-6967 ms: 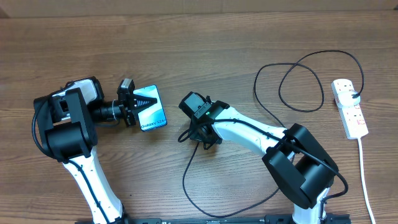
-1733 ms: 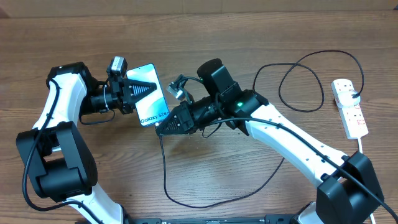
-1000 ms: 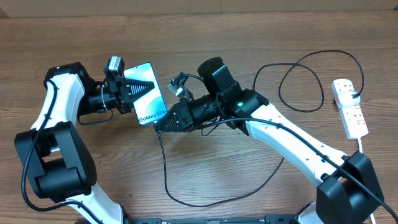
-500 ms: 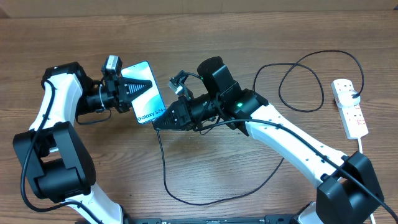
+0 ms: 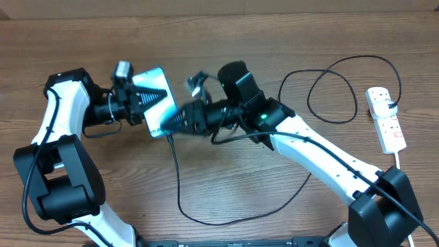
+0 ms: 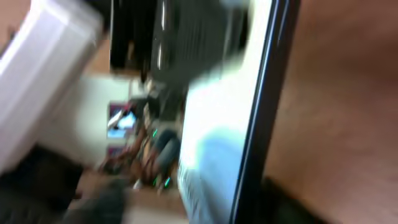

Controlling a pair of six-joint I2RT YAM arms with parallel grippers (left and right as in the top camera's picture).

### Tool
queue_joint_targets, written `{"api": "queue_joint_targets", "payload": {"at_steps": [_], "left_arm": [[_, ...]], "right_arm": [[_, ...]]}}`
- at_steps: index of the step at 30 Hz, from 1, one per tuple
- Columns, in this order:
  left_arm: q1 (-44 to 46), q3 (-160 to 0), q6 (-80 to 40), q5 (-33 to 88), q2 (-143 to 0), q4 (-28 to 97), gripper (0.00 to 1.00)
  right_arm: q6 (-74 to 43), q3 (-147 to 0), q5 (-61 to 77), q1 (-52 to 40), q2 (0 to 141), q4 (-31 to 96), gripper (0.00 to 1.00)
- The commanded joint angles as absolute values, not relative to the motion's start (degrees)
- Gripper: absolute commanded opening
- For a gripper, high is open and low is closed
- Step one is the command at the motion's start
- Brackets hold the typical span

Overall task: Plug charger to phone and switch on socket
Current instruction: 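Push the plug with the right gripper into the phone's port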

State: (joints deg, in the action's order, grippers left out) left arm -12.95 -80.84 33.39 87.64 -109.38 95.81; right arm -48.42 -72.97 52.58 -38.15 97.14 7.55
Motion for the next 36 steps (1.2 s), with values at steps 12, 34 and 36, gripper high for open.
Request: {"api": "queue_joint_targets", "payload": {"at_steps": [12, 34, 36], "left_arm": [[-11.22, -80.73, 34.72, 87.15, -108.2, 93.71, 0.04], [-11.2, -80.73, 34.68, 90.28, -108.2, 92.58, 0.04], [-11.2, -80.73, 34.68, 90.26, -108.2, 92.62, 0.04]], "right_arm": [[-32.53, -74.22, 68.93, -33.93, 97.12, 19.9, 0.74], [-30.41, -74.22, 62.54, -39.2, 97.14, 23.09, 0.08], [-31.81, -74.22, 61.43, -39.2, 97.14, 23.09, 0.04]]}}
